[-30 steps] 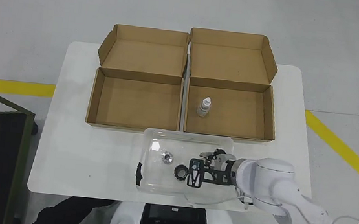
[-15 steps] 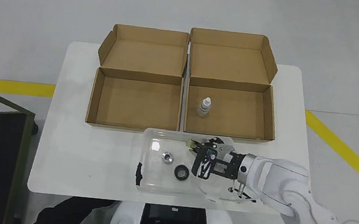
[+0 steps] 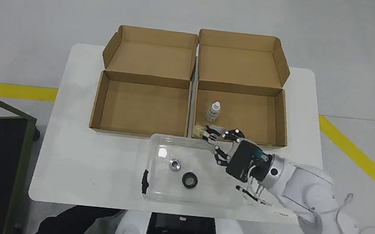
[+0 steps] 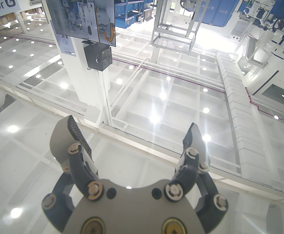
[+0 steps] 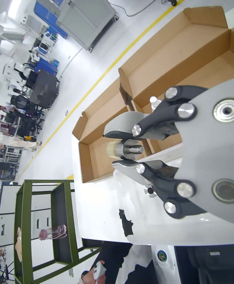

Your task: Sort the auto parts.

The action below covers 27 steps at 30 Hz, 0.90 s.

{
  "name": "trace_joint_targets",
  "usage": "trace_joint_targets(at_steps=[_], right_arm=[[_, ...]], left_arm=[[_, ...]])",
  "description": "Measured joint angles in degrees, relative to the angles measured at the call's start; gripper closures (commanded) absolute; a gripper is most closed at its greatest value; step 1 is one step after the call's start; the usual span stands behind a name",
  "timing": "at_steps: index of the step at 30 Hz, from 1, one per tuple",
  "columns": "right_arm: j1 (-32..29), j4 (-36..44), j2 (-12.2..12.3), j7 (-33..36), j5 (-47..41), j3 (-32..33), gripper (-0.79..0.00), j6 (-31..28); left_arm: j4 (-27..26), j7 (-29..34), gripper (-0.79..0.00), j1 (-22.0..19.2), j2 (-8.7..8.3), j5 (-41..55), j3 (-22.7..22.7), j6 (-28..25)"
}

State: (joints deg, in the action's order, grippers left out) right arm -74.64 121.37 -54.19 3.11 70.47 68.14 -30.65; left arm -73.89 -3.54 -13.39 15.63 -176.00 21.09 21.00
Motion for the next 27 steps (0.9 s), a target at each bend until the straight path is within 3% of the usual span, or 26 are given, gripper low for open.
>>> trace_joint_targets(at_steps=[18, 27], right_arm=[[0.0, 1.48, -1.05, -15.81, -7.06, 4.4, 0.0, -0.21], [0.74, -0.05, -1.6, -17.71, -7.8, 4.29, 0.0, -1.71]], left_arm=[[0.0, 0.0, -0.785, 0.0, 0.0, 0.0, 0.0, 0.0], [0.0, 0.0, -0.785, 0.0, 0.0, 0.0, 0.0, 0.0]])
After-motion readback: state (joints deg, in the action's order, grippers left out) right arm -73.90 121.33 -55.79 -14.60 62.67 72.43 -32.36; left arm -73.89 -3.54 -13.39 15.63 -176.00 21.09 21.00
